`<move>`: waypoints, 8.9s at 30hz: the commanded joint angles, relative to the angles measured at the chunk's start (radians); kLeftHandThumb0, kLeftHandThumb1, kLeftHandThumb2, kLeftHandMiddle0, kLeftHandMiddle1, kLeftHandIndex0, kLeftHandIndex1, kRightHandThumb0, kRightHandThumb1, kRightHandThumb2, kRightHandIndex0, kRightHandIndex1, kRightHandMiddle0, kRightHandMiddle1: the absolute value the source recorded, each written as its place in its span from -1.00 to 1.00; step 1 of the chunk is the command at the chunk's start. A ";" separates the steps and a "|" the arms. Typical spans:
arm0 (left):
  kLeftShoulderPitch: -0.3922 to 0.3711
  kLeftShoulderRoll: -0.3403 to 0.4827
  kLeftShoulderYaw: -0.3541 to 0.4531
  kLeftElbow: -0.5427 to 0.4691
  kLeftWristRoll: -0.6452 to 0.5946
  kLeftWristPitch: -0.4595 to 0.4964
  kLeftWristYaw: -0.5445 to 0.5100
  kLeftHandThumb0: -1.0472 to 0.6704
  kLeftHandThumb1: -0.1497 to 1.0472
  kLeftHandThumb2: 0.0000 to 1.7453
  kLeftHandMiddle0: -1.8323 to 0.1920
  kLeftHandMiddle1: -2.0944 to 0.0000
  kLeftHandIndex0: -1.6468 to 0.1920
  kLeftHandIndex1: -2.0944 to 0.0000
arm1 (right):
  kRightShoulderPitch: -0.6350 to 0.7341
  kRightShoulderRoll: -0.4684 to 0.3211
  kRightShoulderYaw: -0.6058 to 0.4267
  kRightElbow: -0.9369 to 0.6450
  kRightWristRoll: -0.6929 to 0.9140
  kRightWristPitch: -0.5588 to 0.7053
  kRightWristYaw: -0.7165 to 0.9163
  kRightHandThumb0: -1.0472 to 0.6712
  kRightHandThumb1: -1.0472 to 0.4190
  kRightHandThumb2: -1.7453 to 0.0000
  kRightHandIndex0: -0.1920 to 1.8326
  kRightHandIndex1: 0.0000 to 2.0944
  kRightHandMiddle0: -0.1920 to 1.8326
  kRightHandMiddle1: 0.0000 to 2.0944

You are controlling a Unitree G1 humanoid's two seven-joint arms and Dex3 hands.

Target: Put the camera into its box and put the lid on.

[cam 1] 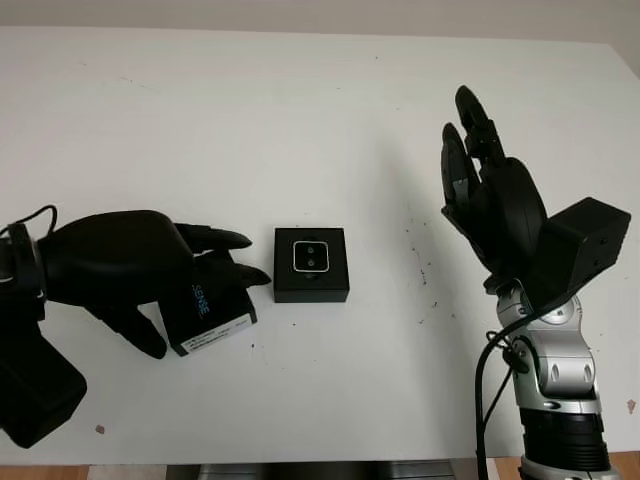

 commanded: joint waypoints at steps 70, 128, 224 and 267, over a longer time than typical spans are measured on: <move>-0.308 -0.341 -0.140 -0.315 0.060 0.955 -0.009 -0.07 0.84 -0.94 0.36 -0.64 0.44 -0.37 | -0.044 0.004 0.092 0.001 -0.088 0.047 -0.025 -0.61 -1.00 0.38 -0.92 -0.98 -0.99 -0.81; -0.287 -0.523 -0.299 -0.342 0.335 1.197 -0.068 -0.09 0.98 -0.94 -0.03 -1.00 0.47 -0.98 | -0.060 0.051 0.142 0.068 -0.178 0.010 -0.066 -0.68 -1.00 0.39 -0.85 -0.94 -0.82 -0.93; -0.466 -0.370 -0.560 -0.710 0.146 1.854 -0.430 -0.61 1.00 -0.59 0.58 -0.80 1.00 1.00 | -0.073 0.043 0.131 0.149 -0.145 -0.053 -0.035 -0.62 -1.00 0.41 -0.84 -0.94 -0.82 -0.94; -0.206 -0.184 0.066 -0.489 -0.171 1.197 0.039 -0.86 0.99 -0.90 0.77 0.93 0.94 0.95 | -0.057 0.014 0.128 0.133 -0.163 -0.040 -0.009 -0.61 -1.00 0.41 -0.83 -0.95 -0.80 -0.95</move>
